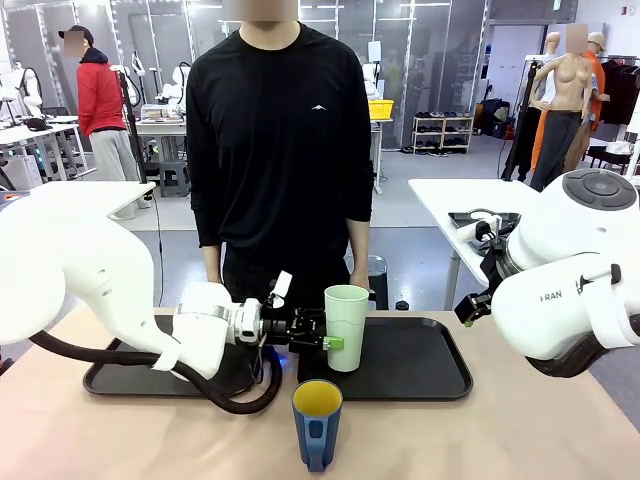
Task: Sort and store the cups by type.
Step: Place the picked Reusable plastic cup into the Flat Tray indicated by the person.
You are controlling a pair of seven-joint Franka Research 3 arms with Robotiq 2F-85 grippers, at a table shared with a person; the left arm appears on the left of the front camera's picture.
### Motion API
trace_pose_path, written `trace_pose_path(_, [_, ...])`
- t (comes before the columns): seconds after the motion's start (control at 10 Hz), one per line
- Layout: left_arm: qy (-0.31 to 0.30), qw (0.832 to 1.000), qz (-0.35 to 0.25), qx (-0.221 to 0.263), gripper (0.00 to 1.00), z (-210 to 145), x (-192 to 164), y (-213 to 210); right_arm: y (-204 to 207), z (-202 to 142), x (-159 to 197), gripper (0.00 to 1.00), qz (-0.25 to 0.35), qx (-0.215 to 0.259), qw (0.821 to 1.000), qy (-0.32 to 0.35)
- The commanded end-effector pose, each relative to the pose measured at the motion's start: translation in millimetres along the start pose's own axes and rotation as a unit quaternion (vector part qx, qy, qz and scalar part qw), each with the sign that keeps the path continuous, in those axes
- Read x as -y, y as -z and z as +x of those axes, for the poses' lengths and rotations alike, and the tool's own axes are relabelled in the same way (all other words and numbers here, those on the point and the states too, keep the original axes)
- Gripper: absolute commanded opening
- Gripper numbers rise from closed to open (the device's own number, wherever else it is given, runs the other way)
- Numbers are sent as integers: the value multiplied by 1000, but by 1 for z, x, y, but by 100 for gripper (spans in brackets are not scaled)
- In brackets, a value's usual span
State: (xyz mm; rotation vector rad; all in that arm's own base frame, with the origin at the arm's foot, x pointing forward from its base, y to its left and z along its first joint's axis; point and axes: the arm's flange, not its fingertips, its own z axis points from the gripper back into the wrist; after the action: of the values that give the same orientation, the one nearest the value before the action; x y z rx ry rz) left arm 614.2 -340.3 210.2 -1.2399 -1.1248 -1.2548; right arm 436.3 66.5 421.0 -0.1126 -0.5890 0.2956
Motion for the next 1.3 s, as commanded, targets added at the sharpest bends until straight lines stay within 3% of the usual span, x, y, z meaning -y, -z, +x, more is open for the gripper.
trace_pose_path(0.0, [-3,1000,10,-3,100,6,21,-22,1,-1,-1,100,-1,0,1000,-3])
trace_pose_path(0.5, [-1,1000,28,-3,100,5,51,-69,1,-1,-1,100,-1,0,1000,-3])
trace_pose_path(0.9, [46,995,90,18,100,18,79,-130,1,-1,-1,100,-1,0,1000,-3])
trace_pose_path(1.2, [55,993,104,22,100,18,82,-141,1,-1,-1,100,-1,0,1000,-3])
